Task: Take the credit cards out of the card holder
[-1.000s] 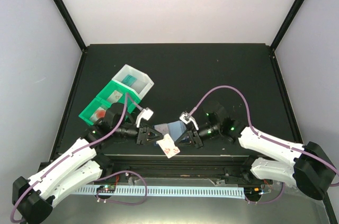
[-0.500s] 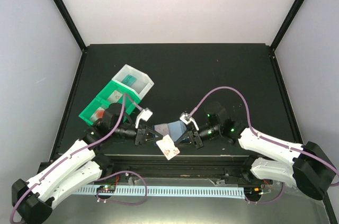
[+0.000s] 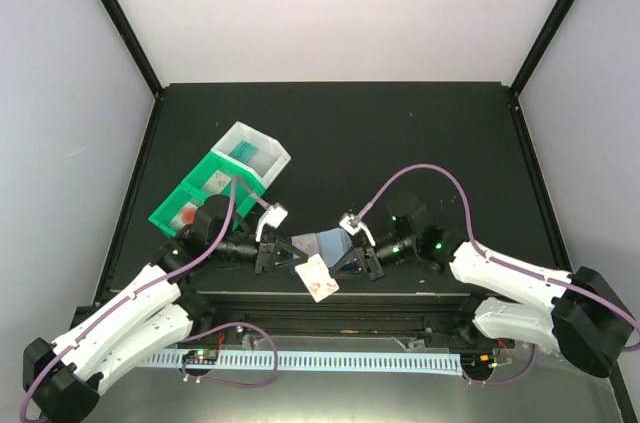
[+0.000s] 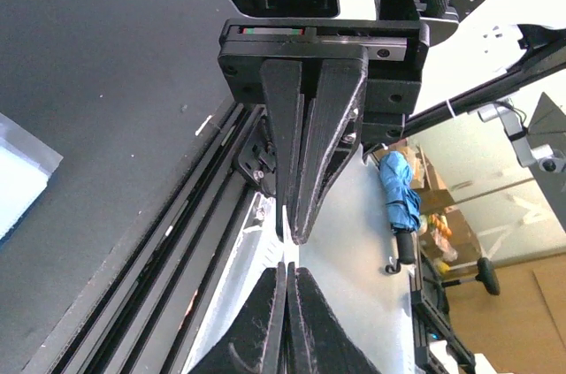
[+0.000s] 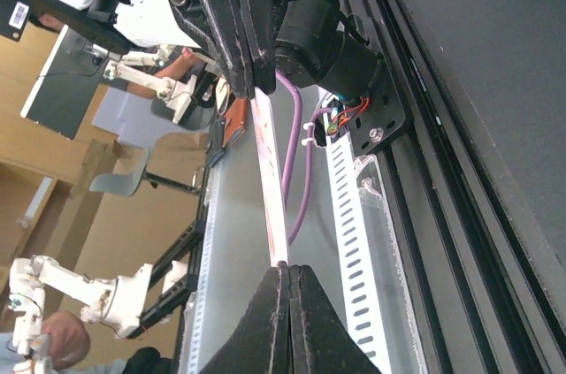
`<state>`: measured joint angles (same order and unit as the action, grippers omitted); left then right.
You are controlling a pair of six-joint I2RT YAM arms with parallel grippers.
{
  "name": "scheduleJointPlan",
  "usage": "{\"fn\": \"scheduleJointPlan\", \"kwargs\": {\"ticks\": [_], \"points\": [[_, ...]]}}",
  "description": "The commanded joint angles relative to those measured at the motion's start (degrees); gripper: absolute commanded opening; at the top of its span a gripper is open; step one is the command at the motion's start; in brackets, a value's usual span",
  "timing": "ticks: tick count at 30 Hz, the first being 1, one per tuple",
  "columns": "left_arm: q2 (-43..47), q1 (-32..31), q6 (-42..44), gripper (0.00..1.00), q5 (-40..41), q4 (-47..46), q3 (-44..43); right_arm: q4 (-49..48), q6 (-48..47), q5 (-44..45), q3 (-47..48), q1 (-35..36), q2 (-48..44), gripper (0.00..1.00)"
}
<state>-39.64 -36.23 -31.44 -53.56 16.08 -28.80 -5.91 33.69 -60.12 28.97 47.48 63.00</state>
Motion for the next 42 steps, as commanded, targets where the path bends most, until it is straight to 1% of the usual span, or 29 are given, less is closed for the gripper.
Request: {"fn": "scheduleJointPlan", "kwargs": {"ticks": [1,4,7,11,15,18,21,28,34,37,42], "points": [[0.17,0.65,-3.46,0.01,-0.73,-4.26,1.31,-5.18,3.64,1.79,-0.78,-0.2,0.82,0.03],[0.13,1.04,-6.84,0.02,0.41,-6.5,2.43,-7.57,6.71,3.38,-1.55,-0.22,1.11,0.06],[0.11,1.42,-11.12,0.01,1.16,-10.4,4.31,-9.24,9.36,6.18,-2.04,-0.34,1.48,0.17],[-0.54,2.47,-14.04,0.02,2.44,-12.21,5.52,-13.14,13.97,8.59,-3.57,-1.43,2.32,0.29],[-1.16,4.31,-17.37,0.01,3.21,-14.58,6.85,-19.08,19.02,10.06,-5.72,-2.88,3.3,0.47],[-0.55,5.96,-21.48,0.01,4.47,-17.02,8.48,-20.58,20.29,10.82,-6.44,-3.16,3.36,0.6],[0.92,7.2,-23.88,0.02,6.54,-17.66,9.57,-19.56,20.55,13.08,-6.82,-3.37,1.92,0.73],[5.4,10.41,-25.51,0.02,13.61,-11.79,9.37,-10.81,18.0,20.53,-5.68,-3.8,-5.65,0.99],[9.09,12.83,-29.85,0.02,19.48,-11.41,9.1,-3.65,15.79,26.5,-4.86,-3.82,-12.07,1.0],[10.49,13.98,-31.09,0.02,23.15,-10.16,8.11,-1.36,15.04,27.76,-4.8,-3.8,-14.21,1.0],[12.52,15.98,-31.59,0.02,31.55,-6.24,5.94,-0.28,14.98,28.28,-5.58,-3.86,-16.39,1.0]]}}
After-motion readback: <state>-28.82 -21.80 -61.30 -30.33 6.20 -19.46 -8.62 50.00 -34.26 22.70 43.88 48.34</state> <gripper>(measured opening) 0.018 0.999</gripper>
